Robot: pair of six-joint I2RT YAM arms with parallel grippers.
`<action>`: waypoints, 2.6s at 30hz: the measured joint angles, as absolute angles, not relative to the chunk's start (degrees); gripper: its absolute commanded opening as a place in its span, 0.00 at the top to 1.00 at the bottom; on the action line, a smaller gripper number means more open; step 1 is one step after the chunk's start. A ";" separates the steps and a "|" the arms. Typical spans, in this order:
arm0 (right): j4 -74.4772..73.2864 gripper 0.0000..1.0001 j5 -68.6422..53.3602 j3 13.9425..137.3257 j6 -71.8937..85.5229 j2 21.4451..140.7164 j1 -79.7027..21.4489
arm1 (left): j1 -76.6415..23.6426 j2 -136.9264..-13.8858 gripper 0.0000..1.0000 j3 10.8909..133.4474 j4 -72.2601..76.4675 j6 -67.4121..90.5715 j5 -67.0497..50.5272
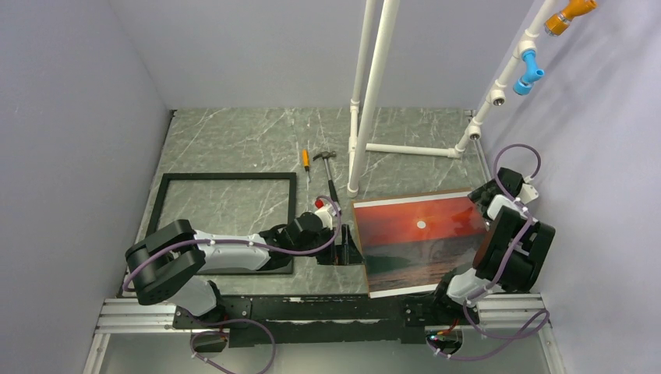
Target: Take the photo out of the frame
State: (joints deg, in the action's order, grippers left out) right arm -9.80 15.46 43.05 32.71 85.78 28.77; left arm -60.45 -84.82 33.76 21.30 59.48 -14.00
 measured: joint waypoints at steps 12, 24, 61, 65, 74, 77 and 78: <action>-4.40 0.01 9.21 42.50 31.68 89.03 31.46 | -58.70 -84.88 0.02 33.76 18.98 59.18 -14.15; -4.60 0.01 4.58 37.41 32.45 83.11 30.92 | -55.90 -93.93 0.03 37.45 22.50 59.42 -14.50; -9.37 0.01 1.26 35.27 32.53 77.03 29.78 | -57.95 -91.77 0.06 37.76 26.94 62.85 -15.18; -10.33 0.00 1.61 35.27 32.49 75.72 29.34 | -57.95 -94.50 0.05 39.55 26.98 63.20 -15.62; -12.14 0.01 5.08 35.75 31.62 70.98 27.18 | -57.95 -99.55 0.03 43.51 25.34 63.13 -16.71; -12.14 0.00 5.43 35.77 31.42 70.76 26.61 | -57.95 -100.16 0.01 45.12 21.87 62.04 -16.69; -12.14 0.01 5.39 35.77 31.38 70.76 26.33 | -57.95 -100.16 0.01 45.78 20.67 61.58 -16.64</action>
State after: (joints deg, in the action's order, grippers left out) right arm -12.14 5.39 35.77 31.38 70.76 26.33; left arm -57.95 -100.16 45.78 20.67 61.58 -16.64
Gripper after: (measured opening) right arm 0.993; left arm 0.981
